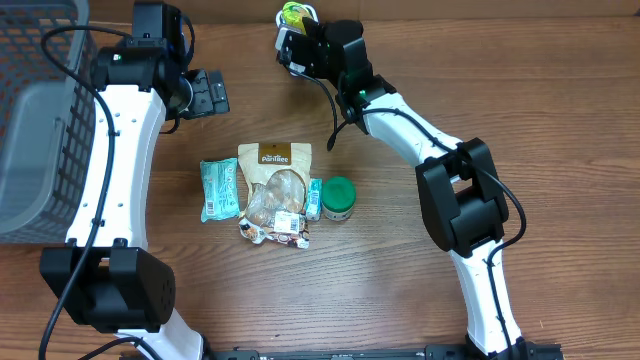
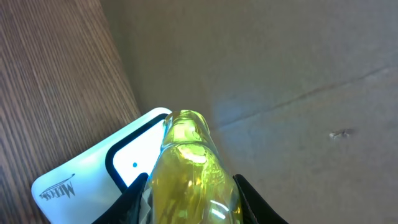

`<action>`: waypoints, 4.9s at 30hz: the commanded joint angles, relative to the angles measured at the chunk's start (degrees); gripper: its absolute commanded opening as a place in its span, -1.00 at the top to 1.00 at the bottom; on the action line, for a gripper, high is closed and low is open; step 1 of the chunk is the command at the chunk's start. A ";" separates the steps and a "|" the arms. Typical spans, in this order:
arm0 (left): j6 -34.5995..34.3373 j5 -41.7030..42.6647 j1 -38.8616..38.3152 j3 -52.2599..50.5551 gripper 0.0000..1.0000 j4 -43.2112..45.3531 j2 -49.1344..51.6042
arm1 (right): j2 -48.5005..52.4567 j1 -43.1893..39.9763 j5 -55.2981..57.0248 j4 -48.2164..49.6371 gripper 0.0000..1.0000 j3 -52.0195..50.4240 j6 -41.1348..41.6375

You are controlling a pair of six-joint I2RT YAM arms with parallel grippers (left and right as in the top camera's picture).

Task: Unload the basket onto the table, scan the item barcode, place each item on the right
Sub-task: 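Hold the yellow bottle's base against the scanner window with the right gripper, then move the yellow bottle right and lower it onto the table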

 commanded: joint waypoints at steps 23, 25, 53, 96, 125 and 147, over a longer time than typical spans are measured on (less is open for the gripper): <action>-0.17 0.11 -0.33 0.68 -0.99 0.00 -0.44 | 1.03 -0.33 -3.02 -13.75 0.92 0.13 3.89; -0.17 0.11 -0.33 0.68 -0.99 0.00 -0.44 | 1.03 -0.33 -2.99 -13.14 0.93 0.13 3.89; -0.17 0.11 -0.33 0.68 -0.99 0.00 -0.44 | 5.31 -2.21 -4.92 7.34 0.91 0.13 9.55; -0.17 0.11 -0.33 0.68 -0.99 0.00 -0.44 | -28.02 -11.85 1.79 -52.04 0.93 0.13 55.17; -0.17 0.11 -0.33 0.68 -0.99 0.00 -0.44 | -27.87 -34.03 1.79 -86.38 0.69 -0.52 67.10; -0.17 0.11 -0.33 0.68 -0.99 0.00 -0.44 | -27.87 -33.92 2.40 -76.74 -0.57 -16.50 67.10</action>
